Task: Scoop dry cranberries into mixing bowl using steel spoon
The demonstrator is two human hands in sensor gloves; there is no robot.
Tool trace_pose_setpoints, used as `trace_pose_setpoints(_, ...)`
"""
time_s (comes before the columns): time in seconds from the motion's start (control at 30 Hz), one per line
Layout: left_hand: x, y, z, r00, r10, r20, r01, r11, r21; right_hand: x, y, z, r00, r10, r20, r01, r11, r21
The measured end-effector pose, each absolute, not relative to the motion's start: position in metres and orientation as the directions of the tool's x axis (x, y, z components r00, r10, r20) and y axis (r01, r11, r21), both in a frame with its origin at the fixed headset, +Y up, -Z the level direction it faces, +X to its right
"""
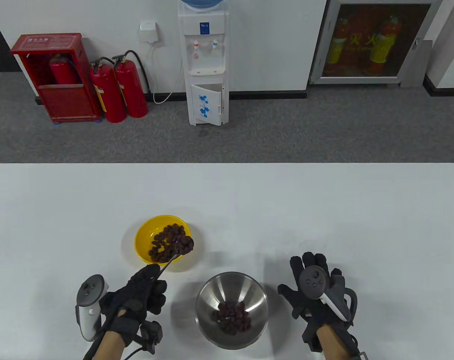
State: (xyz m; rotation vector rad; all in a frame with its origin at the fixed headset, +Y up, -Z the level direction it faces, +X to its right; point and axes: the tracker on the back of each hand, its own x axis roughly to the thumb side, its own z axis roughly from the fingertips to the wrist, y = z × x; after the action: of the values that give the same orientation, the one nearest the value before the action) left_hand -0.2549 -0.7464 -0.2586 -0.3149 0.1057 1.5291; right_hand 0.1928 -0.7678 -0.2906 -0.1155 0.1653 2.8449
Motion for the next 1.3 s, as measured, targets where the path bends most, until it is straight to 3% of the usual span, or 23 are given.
trace_pose_setpoints(0.3, -0.224, -0.736, -0.248, 0.099, 0.971, -0.217, -0.953, 0.030, -0.300, 0.195, -0.767, -0.291, -0.953, 0.285, -0.106, -0.295, -0.950, 0.102)
trace_pose_setpoints(0.6, -0.209, -0.730, -0.242, 0.183, 0.971, -0.152, -0.917, 0.113, -0.381, 0.196, -0.767, -0.291, -0.949, 0.296, -0.110, -0.307, -0.946, 0.102)
trace_pose_setpoints(1.3, -0.211, -0.726, -0.245, 0.474, 0.879, 0.052, -0.797, 0.454, -0.399, 0.197, -0.767, -0.291, -0.947, 0.303, -0.109, -0.314, -0.944, 0.103)
